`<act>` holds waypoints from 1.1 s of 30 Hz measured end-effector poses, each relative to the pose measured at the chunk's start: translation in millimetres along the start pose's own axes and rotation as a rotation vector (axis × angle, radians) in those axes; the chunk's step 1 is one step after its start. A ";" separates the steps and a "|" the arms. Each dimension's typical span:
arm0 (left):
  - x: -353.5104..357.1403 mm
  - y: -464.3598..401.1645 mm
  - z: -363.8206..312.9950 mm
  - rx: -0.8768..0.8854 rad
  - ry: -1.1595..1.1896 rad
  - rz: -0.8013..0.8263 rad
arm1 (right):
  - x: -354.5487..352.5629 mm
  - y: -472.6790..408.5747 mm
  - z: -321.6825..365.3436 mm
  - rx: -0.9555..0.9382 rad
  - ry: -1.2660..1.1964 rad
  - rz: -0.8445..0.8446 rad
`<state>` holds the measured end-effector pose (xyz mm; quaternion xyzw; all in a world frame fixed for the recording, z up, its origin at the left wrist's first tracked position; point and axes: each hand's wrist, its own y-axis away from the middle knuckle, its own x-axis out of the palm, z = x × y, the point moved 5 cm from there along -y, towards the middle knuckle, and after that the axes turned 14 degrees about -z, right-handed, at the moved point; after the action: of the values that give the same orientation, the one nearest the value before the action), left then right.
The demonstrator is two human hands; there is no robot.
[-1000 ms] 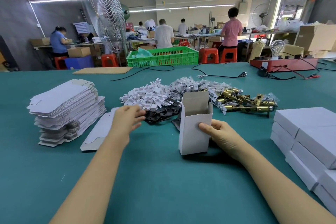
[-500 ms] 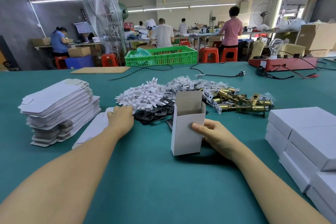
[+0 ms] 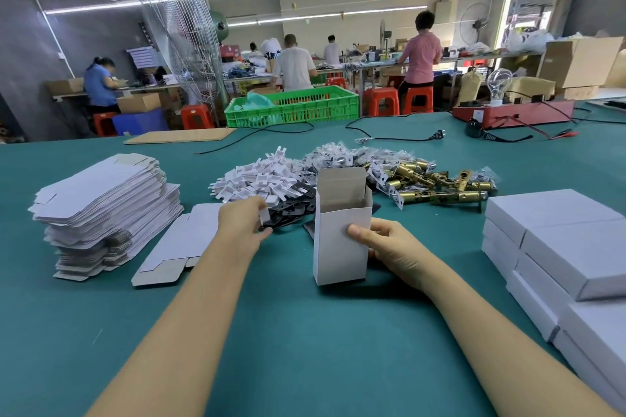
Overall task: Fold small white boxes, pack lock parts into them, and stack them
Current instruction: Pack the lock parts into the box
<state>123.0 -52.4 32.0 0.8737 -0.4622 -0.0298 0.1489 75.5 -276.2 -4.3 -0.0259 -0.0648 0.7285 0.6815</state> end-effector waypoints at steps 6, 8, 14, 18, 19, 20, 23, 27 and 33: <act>-0.8 47.6 11.4 -0.410 0.347 0.269 | 1.2 1.9 1.4 -0.003 -0.013 0.000; -0.8 54.7 9.1 -0.417 0.376 0.334 | 1.4 1.6 1.9 -0.003 -0.022 -0.005; 5.9 70.3 -5.9 -0.412 0.453 0.458 | 2.5 3.6 5.1 0.005 -0.031 -0.018; 6.4 75.1 -16.6 -0.280 0.299 0.396 | 7.9 5.7 6.1 -0.023 0.045 -0.032; 6.5 75.7 -20.9 -0.232 0.285 0.375 | 8.8 5.6 5.7 -0.033 0.055 -0.047; 5.9 76.8 -25.7 -0.176 0.274 0.358 | 9.2 5.6 5.5 -0.041 0.061 -0.060; 2.5 82.0 -40.4 0.041 0.224 0.334 | 9.5 5.7 5.1 -0.054 0.072 -0.067; -0.5 93.2 -55.1 0.337 0.140 0.306 | 9.4 5.6 5.1 -0.049 0.070 -0.053; 6.8 113.9 -57.7 0.795 -0.111 0.254 | 10.6 4.8 5.6 -0.044 0.042 -0.038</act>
<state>46.8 -104.7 120.4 0.7962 -0.5491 0.1225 -0.2227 69.3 -266.3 1.2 -0.0548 -0.0668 0.7130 0.6958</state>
